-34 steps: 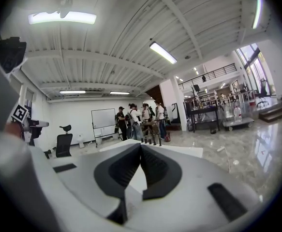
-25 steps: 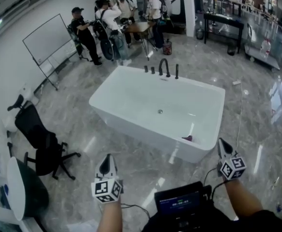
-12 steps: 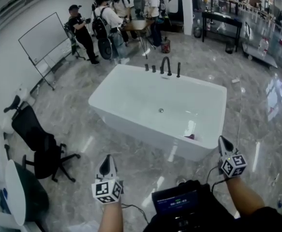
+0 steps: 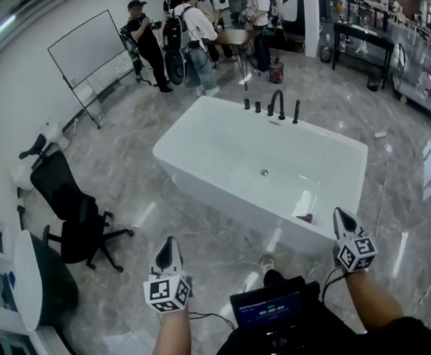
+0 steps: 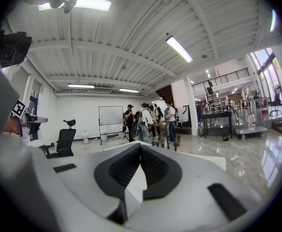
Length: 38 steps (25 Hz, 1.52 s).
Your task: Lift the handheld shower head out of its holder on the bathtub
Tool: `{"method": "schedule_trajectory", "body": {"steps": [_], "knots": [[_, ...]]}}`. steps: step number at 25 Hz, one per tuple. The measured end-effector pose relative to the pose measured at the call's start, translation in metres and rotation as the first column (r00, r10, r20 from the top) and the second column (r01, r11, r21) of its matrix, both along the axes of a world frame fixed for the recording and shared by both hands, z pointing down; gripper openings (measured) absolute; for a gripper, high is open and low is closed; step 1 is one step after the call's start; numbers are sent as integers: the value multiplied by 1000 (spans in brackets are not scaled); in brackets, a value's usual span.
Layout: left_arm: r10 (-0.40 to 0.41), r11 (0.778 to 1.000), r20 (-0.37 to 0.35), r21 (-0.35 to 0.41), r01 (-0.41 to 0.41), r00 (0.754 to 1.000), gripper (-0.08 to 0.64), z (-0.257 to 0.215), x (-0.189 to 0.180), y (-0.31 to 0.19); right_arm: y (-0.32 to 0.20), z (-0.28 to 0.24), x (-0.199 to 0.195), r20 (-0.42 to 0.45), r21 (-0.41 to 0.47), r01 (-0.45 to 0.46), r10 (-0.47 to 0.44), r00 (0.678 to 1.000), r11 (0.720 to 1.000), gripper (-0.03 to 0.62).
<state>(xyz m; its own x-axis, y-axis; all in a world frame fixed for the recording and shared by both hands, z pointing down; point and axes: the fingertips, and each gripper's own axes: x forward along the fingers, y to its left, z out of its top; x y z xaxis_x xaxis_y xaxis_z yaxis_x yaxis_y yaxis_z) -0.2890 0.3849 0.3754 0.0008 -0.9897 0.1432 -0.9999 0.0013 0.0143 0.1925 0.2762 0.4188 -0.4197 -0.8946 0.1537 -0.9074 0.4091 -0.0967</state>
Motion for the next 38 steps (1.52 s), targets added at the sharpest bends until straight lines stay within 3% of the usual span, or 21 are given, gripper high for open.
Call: {"method": "schedule_trajectory", "body": {"steps": [5, 21, 29, 34, 38], "knots": [[-11, 1000, 31, -2, 11, 999, 8, -11, -13, -30, -42, 15, -10, 28, -24, -8, 9, 1000, 1000, 2], [-22, 999, 31, -43, 23, 999, 8, -7, -51, -153, -178, 23, -50, 45, -48, -18, 20, 999, 999, 2], [-13, 998, 58, -59, 17, 998, 8, -15, -55, -220, -244, 38, -49, 59, -105, -56, 63, 996, 993, 2], [-6, 997, 64, -76, 11, 998, 8, -16, -57, -269, -297, 49, -46, 21, -145, -78, 82, 996, 986, 2], [-11, 999, 25, -45, 12, 1000, 8, -24, -53, -311, -339, 61, -52, 1, -168, -62, 63, 998, 984, 2]]}}
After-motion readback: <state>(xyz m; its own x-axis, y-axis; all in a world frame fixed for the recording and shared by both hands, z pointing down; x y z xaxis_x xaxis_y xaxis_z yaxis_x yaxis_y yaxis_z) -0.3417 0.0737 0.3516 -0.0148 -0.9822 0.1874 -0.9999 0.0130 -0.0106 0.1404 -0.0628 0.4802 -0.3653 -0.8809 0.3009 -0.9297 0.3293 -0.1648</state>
